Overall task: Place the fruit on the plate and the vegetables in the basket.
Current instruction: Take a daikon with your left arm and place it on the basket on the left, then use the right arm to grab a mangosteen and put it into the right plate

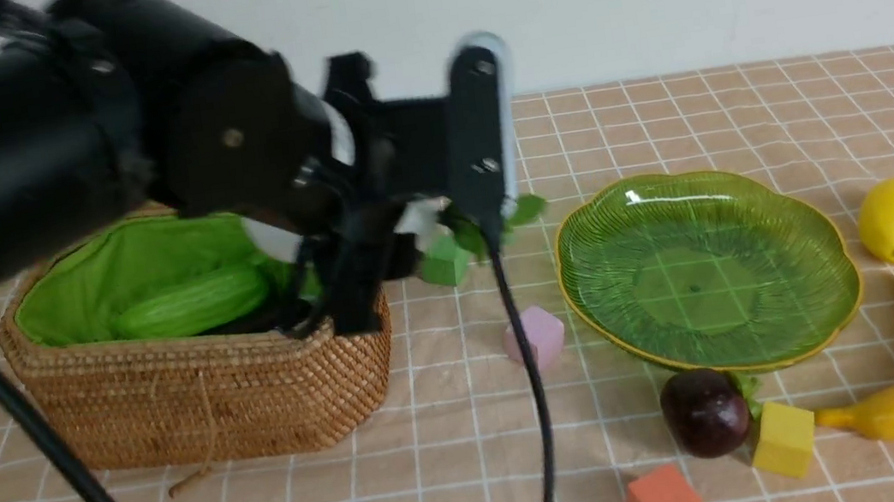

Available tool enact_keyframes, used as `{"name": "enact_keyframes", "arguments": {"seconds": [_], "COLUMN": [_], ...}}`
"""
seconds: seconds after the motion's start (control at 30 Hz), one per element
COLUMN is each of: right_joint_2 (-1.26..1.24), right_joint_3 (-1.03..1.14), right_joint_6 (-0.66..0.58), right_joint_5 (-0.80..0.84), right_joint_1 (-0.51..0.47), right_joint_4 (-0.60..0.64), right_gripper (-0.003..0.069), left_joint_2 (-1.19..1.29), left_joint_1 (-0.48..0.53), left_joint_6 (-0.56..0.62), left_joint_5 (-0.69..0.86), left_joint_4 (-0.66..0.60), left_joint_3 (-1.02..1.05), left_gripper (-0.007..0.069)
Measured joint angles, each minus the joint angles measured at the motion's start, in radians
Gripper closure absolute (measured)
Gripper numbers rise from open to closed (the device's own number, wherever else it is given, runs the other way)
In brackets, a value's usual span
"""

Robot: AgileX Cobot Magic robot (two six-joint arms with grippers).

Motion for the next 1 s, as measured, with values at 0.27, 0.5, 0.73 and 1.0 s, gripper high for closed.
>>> {"name": "enact_keyframes", "arguments": {"seconds": [0.27,0.5,0.73,1.0], "right_joint_2": [0.0,0.0,0.008,0.252], "right_joint_3": [0.0,0.0,0.0,0.0], "right_joint_6": [0.002,0.009,0.059,0.213], "right_joint_5": [-0.013,-0.025,-0.065,-0.058], "right_joint_1": [0.0,0.0,0.0,0.0], "right_joint_4": [0.022,0.048,0.045,-0.07], "right_gripper": [0.0494,0.0494,0.0491,0.0489], "left_joint_2": [0.082,0.12,0.062,-0.229], "left_joint_1": [0.259,0.278,0.208,-0.062], "left_joint_6": [-0.271,-0.324,-0.585,-1.091], "left_joint_5": [0.056,-0.051,-0.073,0.009], "left_joint_4": [0.09,0.143,0.136,0.104], "left_joint_3": [0.0,0.0,0.001,0.044], "left_gripper": [0.0235,-0.0023,0.0095,0.0638]}}
